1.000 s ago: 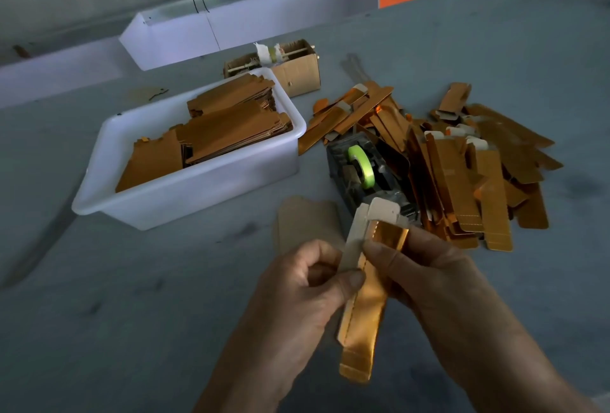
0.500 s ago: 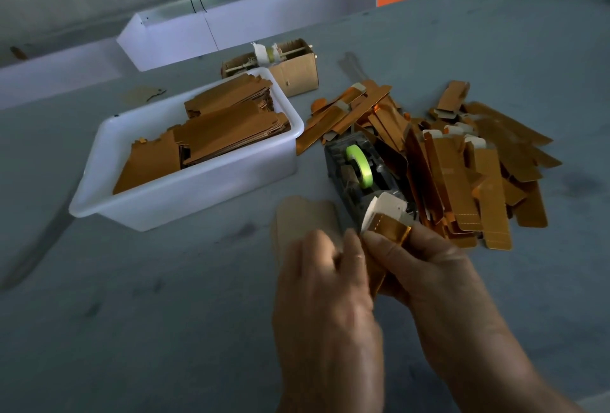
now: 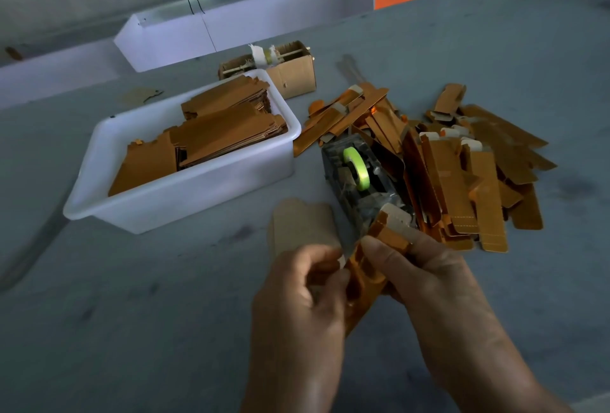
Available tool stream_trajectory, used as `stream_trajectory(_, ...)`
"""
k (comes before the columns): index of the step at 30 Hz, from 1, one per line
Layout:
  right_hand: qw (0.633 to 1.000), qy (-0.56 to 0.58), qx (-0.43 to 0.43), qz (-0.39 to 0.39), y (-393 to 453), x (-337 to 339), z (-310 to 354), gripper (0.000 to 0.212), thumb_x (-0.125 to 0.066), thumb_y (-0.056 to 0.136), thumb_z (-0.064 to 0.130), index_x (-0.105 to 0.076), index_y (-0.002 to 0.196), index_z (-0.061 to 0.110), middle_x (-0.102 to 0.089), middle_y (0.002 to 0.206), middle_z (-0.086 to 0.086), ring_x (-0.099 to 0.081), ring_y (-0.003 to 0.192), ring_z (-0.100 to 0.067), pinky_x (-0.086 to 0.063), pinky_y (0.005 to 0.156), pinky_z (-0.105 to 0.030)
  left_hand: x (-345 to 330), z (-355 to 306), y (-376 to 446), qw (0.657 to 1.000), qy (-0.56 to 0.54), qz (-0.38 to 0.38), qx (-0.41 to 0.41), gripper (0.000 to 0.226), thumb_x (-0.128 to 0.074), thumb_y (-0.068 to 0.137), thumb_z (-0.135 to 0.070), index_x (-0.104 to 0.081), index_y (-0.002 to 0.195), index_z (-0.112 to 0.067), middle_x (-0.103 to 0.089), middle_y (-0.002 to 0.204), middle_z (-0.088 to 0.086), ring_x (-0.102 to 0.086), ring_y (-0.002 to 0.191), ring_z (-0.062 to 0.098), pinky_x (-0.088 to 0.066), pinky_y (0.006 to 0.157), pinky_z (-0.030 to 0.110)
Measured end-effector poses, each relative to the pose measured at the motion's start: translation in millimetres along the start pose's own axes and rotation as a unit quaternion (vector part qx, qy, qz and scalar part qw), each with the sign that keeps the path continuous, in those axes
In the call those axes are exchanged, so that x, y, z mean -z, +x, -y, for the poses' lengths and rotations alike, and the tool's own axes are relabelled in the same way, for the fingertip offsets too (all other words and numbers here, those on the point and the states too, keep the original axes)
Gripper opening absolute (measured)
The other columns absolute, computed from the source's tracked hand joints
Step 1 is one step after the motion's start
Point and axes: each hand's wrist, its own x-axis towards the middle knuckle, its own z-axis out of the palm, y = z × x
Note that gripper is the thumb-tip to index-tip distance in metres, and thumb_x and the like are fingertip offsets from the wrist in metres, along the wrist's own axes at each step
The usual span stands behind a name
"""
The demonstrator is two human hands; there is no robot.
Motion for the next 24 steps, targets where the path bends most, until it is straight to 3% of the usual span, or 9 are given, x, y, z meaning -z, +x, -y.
stream_trajectory(1, 1.0, 0.003, 0.002, 0.011, -0.5, -1.0, 0.5, 0.023, -0.06, 0.08, 0.029, -0.064, 0.06, 0.019, -0.065, 0.063, -0.004, -0.064, 0.066, -0.017, -0.055, 0.075, -0.034, 5.3, -0.2, 3.1, 0.998, -0.055, 0.022, 0.037, 0.013, -0.071, 0.082, -0.014, -0.073, 0.086, -0.026, -0.073, 0.077, -0.004, -0.069, 0.067, 0.005, -0.05, 0.056, 0.012)
stream_trajectory(4, 1.0, 0.012, -0.002, 0.021, -0.2, -2.4, -2.0, 0.021, -0.059, 0.079, 0.031, -0.065, 0.063, 0.019, -0.065, 0.067, -0.003, -0.065, 0.073, -0.019, -0.056, 0.079, -0.034, 15.0, 0.0, 9.5, 0.994, -0.065, 0.075, 0.055, 0.012, -0.069, 0.082, -0.019, -0.07, 0.073, -0.027, -0.071, 0.066, -0.003, -0.067, 0.057, 0.005, -0.049, 0.052, 0.017)
stream_trajectory(8, 0.995, -0.088, 0.04, 0.002, -0.8, -2.4, -1.5, 0.02, -0.06, 0.079, 0.035, -0.063, 0.066, 0.021, -0.056, 0.053, 0.007, -0.053, 0.052, -0.001, -0.046, 0.054, -0.013, 14.3, 3.4, 11.1, 0.985, -0.084, 0.118, 0.091, 0.022, -0.065, 0.086, -0.01, -0.069, 0.075, -0.028, -0.071, 0.066, 0.003, -0.071, 0.062, 0.019, -0.059, 0.06, 0.037)
stream_trajectory(11, 0.967, -0.208, 0.142, -0.045, 1.2, 5.4, 9.5, 0.026, -0.052, 0.077, 0.051, -0.059, 0.068, 0.028, -0.059, 0.06, 0.008, -0.056, 0.056, -0.004, -0.048, 0.05, -0.017, 15.4, 4.1, 14.5, 0.964, -0.189, 0.127, 0.135, 0.028, -0.062, 0.086, 0.004, -0.074, 0.072, -0.017, -0.072, 0.067, 0.008, -0.071, 0.06, 0.021, -0.058, 0.054, 0.028)
stream_trajectory(15, 0.917, -0.314, 0.199, -0.142, 22.0, 28.5, 23.4, 0.011, -0.053, 0.082, 0.043, -0.06, 0.083, 0.034, -0.06, 0.09, 0.014, -0.059, 0.079, -0.004, -0.041, 0.056, -0.009, 13.4, 9.7, 19.0, 0.953, -0.244, 0.077, 0.16, 0.029, -0.062, 0.083, 0.006, -0.076, 0.067, -0.014, -0.067, 0.06, 0.009, -0.061, 0.046, 0.014, -0.047, 0.04, 0.018)
stream_trajectory(18, 0.899, -0.391, 0.157, -0.121, 38.6, 36.8, 22.8, 0.011, -0.056, 0.085, 0.035, -0.065, 0.086, 0.028, -0.059, 0.108, 0.007, -0.054, 0.097, -0.011, -0.037, 0.067, -0.012, 8.2, 8.8, 22.7, 0.955, -0.254, 0.04, 0.152, 0.011, -0.064, 0.084, -0.003, -0.071, 0.076, -0.005, -0.059, 0.063, 0.021, -0.044, 0.049, 0.019, -0.032, 0.042, 0.02)
stream_trajectory(22, 0.88, -0.449, 0.125, -0.089, 48.9, 33.1, 20.7, 0.018, -0.058, 0.086, 0.038, -0.068, 0.092, 0.025, -0.057, 0.116, 0.006, -0.05, 0.108, -0.014, -0.045, 0.085, -0.028, -1.9, 2.4, 28.7, 0.947, -0.286, 0.031, 0.142, 0.01, -0.064, 0.084, -0.006, -0.069, 0.075, -0.009, -0.059, 0.06, 0.003, -0.039, 0.048, 0.008, -0.027, 0.037, 0.014)
stream_trajectory(24, 0.877, -0.461, 0.111, -0.084, 51.6, 31.5, 20.5, 0.017, -0.059, 0.086, 0.039, -0.068, 0.091, 0.025, -0.054, 0.119, 0.007, -0.049, 0.11, -0.015, -0.043, 0.087, -0.028, -6.5, -2.0, 30.7, 0.943, -0.295, 0.041, 0.146, 0.015, -0.063, 0.084, -0.005, -0.069, 0.072, -0.011, -0.06, 0.06, 0.002, -0.039, 0.045, 0.007, -0.027, 0.035, 0.013)
